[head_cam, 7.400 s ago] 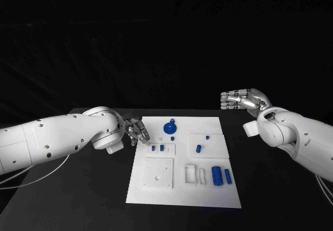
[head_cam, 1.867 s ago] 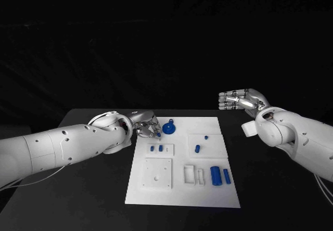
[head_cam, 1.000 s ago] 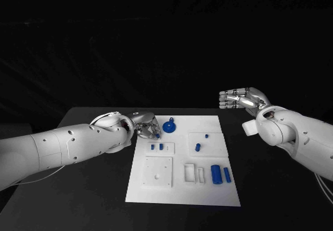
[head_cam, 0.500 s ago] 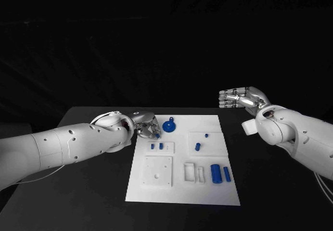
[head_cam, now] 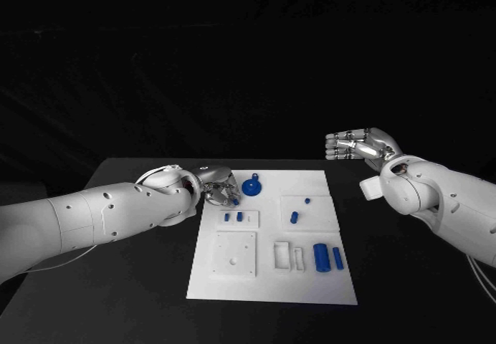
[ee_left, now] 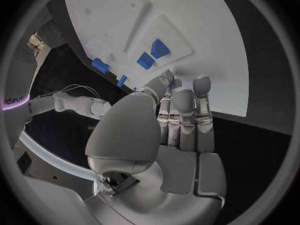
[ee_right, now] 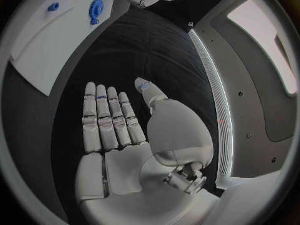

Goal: Assemble the parts on the task board

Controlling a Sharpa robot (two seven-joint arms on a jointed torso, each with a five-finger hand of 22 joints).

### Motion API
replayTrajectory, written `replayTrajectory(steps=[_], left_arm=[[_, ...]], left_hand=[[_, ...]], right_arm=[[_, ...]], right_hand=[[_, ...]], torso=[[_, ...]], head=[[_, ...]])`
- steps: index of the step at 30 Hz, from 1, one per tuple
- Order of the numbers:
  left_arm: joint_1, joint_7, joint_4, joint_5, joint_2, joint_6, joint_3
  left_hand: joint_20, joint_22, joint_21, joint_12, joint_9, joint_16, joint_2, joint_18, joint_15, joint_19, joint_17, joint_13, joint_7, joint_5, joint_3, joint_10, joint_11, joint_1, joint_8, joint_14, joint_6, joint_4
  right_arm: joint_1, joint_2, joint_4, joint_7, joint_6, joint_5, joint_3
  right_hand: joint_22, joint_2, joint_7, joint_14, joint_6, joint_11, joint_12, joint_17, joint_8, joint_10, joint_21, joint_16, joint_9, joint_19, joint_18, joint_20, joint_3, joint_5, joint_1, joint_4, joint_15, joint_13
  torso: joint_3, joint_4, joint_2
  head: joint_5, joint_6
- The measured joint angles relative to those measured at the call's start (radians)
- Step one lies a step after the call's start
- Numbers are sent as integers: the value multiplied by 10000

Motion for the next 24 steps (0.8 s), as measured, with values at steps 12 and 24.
replayTrajectory(steps=[12,24], left_arm=[[0,-51,-11,-7,47,42,3],[13,-197,-59,-14,113,200,15]], left_hand=[[0,7,0,0,-3,0,-3,-13,0,0,1,-1,4,0,0,0,0,3,38,0,-30,0],[37,5,0,0,-10,0,-4,-20,36,-37,-8,1,0,-193,-54,0,0,3,36,-36,-38,0]], right_arm=[[0,9,-14,0,7,-2,0],[0,14,-16,0,16,-2,0]], right_hand=[[0,0,0,1,0,0,0,0,0,0,0,0,0,0,0,0,0,0,0,0,0,0],[0,0,0,1,0,0,0,0,0,0,0,0,0,0,0,0,0,0,0,0,-1,0]], torso=[[5,-1,0],[6,-6,-1]], head=[[-9,-52],[-22,-81]])
